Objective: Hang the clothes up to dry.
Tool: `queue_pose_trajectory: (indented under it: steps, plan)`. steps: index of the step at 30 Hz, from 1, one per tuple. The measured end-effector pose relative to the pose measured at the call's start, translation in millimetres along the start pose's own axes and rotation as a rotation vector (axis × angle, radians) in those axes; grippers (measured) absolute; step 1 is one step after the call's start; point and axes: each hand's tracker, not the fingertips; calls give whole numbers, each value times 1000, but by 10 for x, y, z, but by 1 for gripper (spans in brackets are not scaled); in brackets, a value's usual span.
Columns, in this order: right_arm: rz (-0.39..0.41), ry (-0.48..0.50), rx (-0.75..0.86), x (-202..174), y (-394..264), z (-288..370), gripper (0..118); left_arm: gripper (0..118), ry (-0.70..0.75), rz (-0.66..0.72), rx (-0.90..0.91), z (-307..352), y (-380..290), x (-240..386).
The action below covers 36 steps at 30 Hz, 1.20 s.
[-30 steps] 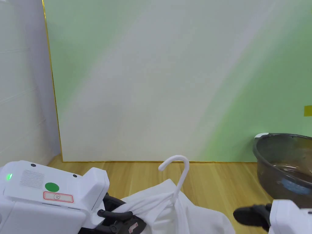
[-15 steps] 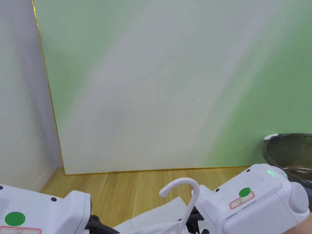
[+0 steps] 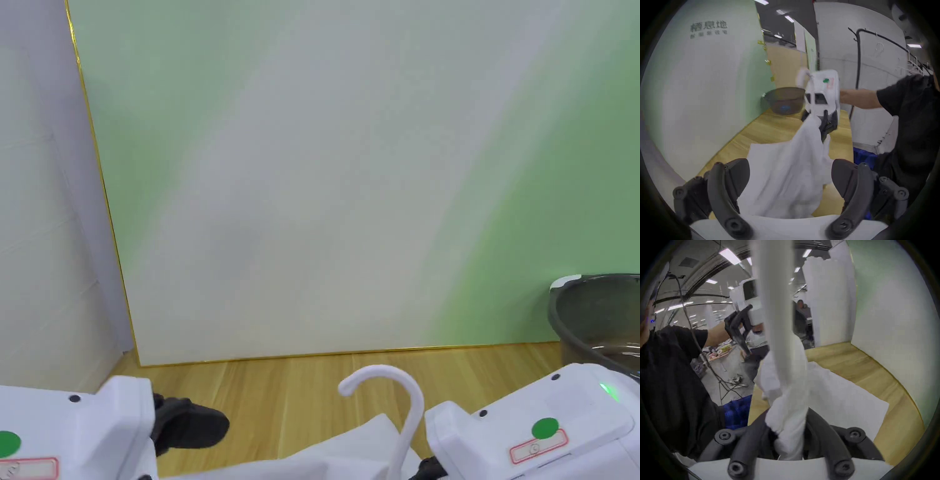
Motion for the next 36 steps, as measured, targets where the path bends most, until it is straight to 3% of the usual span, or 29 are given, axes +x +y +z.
queue_pose_trajectory:
  steps: [2,3,5,7,8,10,12,15,17,21,23,26,28,30,32,33,36]
  plan:
    - [-12,-104,15,-65,-8,151,6,97,51,-6,9,126,51,-6]
    - [-21,-164,25,-107,8,234,6,90,93,-9,16,175,67,3]
    - [-34,-277,47,-215,15,390,6,57,179,12,45,225,83,27]
    - [-80,-396,63,-318,27,524,6,11,292,61,70,165,79,115]
    - [-85,-483,88,-386,32,564,6,3,355,43,77,104,59,182]
    - [-127,-599,101,-497,19,579,6,2,462,81,112,-121,-1,348]
    - [-187,-641,142,-549,-49,546,6,2,469,183,165,-314,-95,451]
    - [-215,-734,156,-581,-154,449,6,1,438,287,219,-614,-303,574]
    - [-263,-679,165,-539,-233,449,6,1,363,315,232,-755,-396,658]
    - [-268,-656,166,-569,-303,595,6,1,254,267,233,-860,-367,778]
    - [-265,-627,187,-649,-283,792,6,1,112,248,274,-807,-246,761]
    - [-188,-582,195,-894,-178,1197,6,1,-157,103,310,-673,118,753]
    - [-161,-488,204,-1115,-102,1550,6,1,-417,33,327,-595,458,722]
    - [-63,-440,191,-1389,-42,1861,6,1,-643,-18,307,-589,821,721]
    - [-76,-459,181,-1699,33,2120,6,1,-706,-81,319,-635,1141,806]
    - [-57,-550,167,-1873,37,2217,6,1,-718,-112,320,-667,1285,860]
    - [-119,-674,156,-2325,-29,2531,6,1,-788,-198,316,-854,1620,1009]
